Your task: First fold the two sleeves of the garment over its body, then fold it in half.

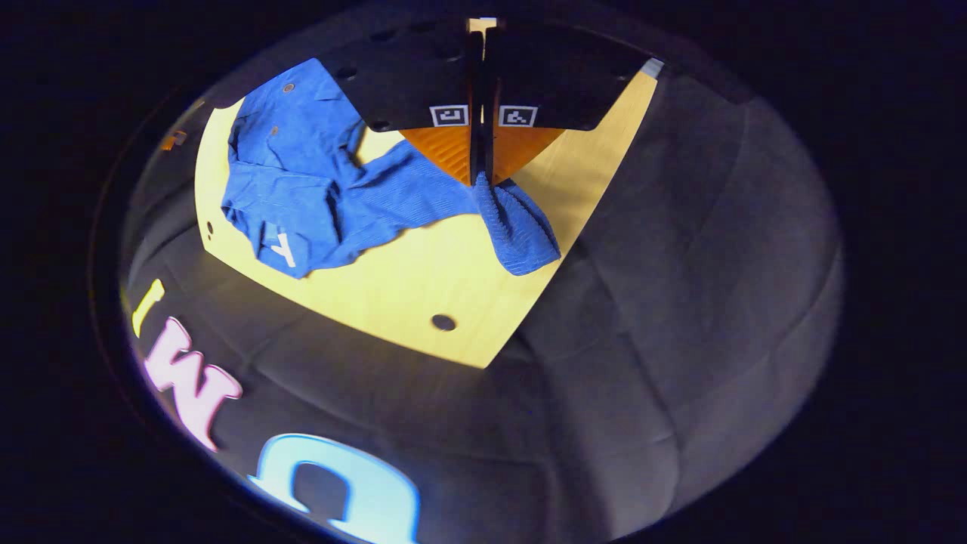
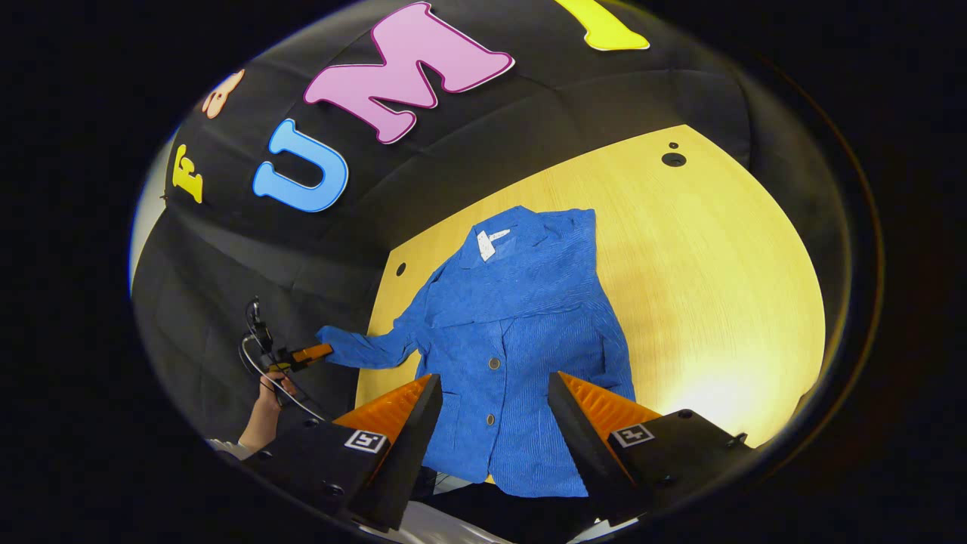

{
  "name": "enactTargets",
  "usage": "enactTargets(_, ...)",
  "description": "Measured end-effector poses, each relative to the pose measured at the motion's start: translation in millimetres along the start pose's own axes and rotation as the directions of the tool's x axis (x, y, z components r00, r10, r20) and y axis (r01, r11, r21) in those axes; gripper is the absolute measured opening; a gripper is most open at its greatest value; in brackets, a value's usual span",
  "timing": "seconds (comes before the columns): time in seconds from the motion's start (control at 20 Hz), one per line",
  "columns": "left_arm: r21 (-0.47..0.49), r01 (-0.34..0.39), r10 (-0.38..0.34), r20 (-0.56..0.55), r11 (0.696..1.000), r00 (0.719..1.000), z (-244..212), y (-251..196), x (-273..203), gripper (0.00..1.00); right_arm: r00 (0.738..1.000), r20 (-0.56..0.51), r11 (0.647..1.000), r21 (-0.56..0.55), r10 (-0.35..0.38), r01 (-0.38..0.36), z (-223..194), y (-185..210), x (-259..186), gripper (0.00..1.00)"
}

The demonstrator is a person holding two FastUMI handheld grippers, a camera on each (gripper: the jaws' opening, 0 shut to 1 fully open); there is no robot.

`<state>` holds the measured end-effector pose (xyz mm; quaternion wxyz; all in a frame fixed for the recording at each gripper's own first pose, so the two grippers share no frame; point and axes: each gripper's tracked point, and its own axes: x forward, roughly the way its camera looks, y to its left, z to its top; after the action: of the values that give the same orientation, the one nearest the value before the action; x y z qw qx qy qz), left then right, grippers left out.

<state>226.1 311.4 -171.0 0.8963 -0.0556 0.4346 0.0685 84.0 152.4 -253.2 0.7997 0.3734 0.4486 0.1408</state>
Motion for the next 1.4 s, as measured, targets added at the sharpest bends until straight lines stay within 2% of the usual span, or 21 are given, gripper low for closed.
enactTargets(0.2,0.158,0.125,-0.135,0.057,0.980,0.989,38,-112,-27,0.00,1.000,0.010,1.000,0.008,0.005,-0.005,2,-10,-9,0.92)
enactTargets(0.4,0.359,0.215,-0.246,0.042,0.908,0.968,59,-238,-16,0.00,0.999,0.034,0.999,0.032,-0.007,0.006,5,-29,-25,0.92)
enactTargets(0.6,0.442,0.295,-0.288,-0.083,0.847,0.954,38,-344,31,0.00,0.998,0.058,0.997,0.068,-0.036,0.032,2,-55,-45,0.91)
enactTargets(0.8,0.511,0.286,-0.218,-0.190,0.810,0.957,9,-405,92,0.00,0.995,0.062,0.992,0.110,-0.076,0.069,-10,-89,-62,0.91)
enactTargets(1.05,0.541,0.266,-0.138,-0.266,0.798,0.954,-15,-448,145,0.00,0.994,0.036,0.980,0.173,-0.105,0.097,-20,-132,-71,0.91)
enactTargets(1.15,0.552,0.278,-0.132,-0.290,0.786,0.948,-29,-466,154,0.02,0.994,0.029,0.976,0.191,-0.110,0.102,-19,-147,-72,0.91)
enactTargets(1.25,0.551,0.295,-0.148,-0.295,0.780,0.944,-35,-485,164,0.02,0.994,0.023,0.973,0.206,-0.108,0.101,-16,-160,-72,0.91)
enactTargets(1.3,0.536,0.327,-0.177,-0.312,0.778,0.933,-40,-496,164,0.05,0.994,0.018,0.972,0.211,-0.106,0.100,-14,-165,-71,0.92)
enactTargets(1.35,0.508,0.377,-0.226,-0.334,0.774,0.915,-48,-511,166,0.05,0.995,0.016,0.972,0.213,-0.102,0.096,-13,-169,-70,0.91)
enactTargets(1.4,0.466,0.429,-0.281,-0.354,0.774,0.892,-53,-525,163,0.11,0.995,0.010,0.973,0.213,-0.097,0.092,-12,-174,-69,0.91)
